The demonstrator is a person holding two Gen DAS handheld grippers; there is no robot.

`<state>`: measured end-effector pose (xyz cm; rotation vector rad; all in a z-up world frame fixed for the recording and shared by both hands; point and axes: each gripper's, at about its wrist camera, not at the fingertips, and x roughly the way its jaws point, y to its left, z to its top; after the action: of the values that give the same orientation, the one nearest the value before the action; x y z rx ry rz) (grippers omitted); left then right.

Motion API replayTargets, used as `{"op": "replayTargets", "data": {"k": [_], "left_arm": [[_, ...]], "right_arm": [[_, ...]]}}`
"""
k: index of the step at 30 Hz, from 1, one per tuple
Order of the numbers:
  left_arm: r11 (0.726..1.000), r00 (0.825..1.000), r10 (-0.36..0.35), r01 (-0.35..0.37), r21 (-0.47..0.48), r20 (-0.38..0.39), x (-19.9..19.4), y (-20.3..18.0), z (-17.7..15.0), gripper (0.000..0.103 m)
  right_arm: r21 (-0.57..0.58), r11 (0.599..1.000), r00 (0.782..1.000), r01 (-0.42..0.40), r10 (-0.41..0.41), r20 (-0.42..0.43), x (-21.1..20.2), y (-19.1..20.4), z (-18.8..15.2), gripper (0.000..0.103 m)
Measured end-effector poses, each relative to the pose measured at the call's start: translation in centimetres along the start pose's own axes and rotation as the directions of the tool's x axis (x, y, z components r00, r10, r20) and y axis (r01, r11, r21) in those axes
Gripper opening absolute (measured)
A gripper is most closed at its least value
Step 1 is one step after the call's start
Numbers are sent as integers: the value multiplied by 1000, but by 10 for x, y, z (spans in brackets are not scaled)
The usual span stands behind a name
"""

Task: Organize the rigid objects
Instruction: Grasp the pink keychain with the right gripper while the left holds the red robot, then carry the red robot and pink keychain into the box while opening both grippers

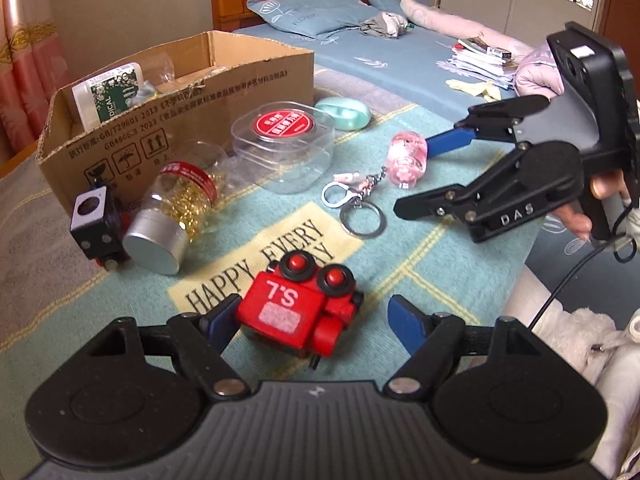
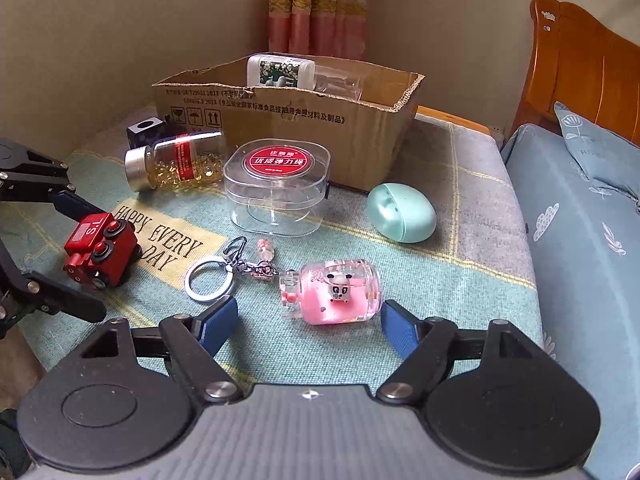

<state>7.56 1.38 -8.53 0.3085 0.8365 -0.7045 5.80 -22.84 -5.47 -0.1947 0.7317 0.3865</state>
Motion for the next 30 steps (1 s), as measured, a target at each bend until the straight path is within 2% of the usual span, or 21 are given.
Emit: {"op": "replayTargets", "data": {"k": [3,8,12,14,17,20,22,24,25,30], "left_arm": [[1000,1000,14,-14,14,6,0,-3,-3,77],[998,999,-38,37,59,8,-7,-8,-3,75],[997,1000,-14,12,77,17,-3,-10,0,75],[998,999,-30,29,59,14,1,-7,1,70],[999,1000,-16,15,43,22,1,-6,3,54],[1000,1000,12,-13,21,18,1,-5,4,54],[999,999,45,-45,-6,15,0,-5,3,54],[995,996,84,-83,-46,7,-1,-3,2,54],[992,994,105,-105,-68,2,-2,-1,2,54],[982,989,150,-151,-115,-18,-4,6,1,54]], "right_arm": [[-2,1000,1000,-1,1,1,1,0,0,83],[-10,1000,1000,2,-2,0,0,2,0,83],[-14,1000,1000,-8,8,1,1,1,1,83],[-20,1000,1000,-10,10,3,2,2,2,83],[-25,1000,1000,-15,15,3,4,2,4,83],[-20,1000,1000,-16,16,3,7,1,7,82],[-11,1000,1000,-4,4,7,8,1,8,75],[6,1000,1000,-8,8,1,8,0,11,59],[15,1000,1000,-2,2,-4,9,0,13,56],[22,1000,999,12,-11,-34,11,1,18,56]]}}
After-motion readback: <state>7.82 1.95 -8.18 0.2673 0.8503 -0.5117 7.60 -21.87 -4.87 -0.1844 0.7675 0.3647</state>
